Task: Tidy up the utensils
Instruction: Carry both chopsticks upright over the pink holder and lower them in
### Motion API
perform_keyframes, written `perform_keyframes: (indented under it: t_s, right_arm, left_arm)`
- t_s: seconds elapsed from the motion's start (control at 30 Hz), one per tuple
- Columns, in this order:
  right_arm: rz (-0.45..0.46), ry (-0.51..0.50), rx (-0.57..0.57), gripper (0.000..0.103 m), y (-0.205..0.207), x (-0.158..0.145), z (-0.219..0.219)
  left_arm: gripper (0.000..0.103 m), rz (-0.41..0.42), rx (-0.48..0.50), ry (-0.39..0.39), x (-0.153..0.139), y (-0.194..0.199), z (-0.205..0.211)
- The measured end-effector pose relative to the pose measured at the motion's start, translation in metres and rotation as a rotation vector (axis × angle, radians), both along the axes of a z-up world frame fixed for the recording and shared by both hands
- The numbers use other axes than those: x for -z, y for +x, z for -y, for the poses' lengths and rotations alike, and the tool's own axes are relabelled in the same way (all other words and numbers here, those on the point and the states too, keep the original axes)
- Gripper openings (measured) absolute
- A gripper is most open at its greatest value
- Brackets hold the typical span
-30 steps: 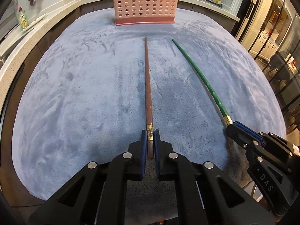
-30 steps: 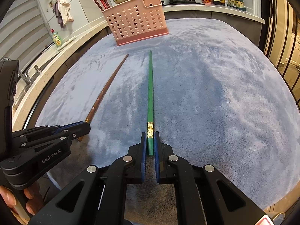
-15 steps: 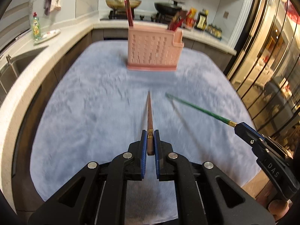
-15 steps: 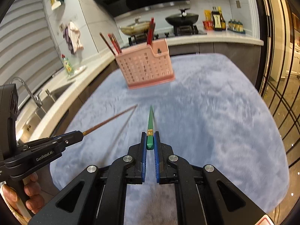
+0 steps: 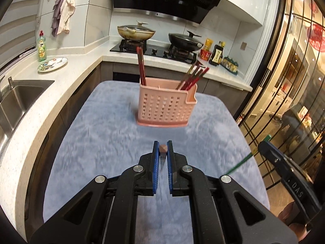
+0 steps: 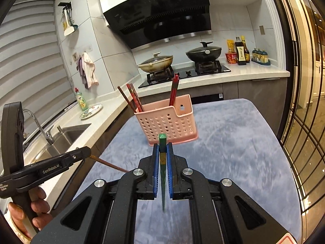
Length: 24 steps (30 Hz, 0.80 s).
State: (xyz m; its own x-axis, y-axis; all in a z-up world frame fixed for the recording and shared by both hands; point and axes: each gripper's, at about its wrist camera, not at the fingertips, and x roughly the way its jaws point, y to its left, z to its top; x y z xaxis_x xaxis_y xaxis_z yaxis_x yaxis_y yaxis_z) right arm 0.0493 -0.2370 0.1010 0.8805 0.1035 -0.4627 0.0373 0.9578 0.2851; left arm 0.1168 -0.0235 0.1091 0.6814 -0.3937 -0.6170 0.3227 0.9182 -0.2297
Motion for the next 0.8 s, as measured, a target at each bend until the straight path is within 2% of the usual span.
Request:
perform_keyframes:
  t_s: [0.2,0.33,0.6,0.8]
  right_arm:
    - [0.045,0.022,0.003,0.007,0.018,-0.017,0.004]
    - [0.096,0.037,0.015,0.007,0.039,-0.037,0.012]
    - [0.219,0.054,0.057,0.007,0.104,-0.095,0.030]
    - [0.271,0.052,0.086,0.007,0.155,-0.123,0.035]
  left_arm:
    - [0.007,0.038,0.003,-0.031,-0.025,0.020,0.001]
    - [0.007,0.107,-0.009,-0.037,-0.053,0.037,0.003]
    - [0.007,0.271,-0.067,-0.051,-0.115,0.086,0.010]
    - [0.007,0.354,-0.112,-0.055,-0.140,0.126,0.015]
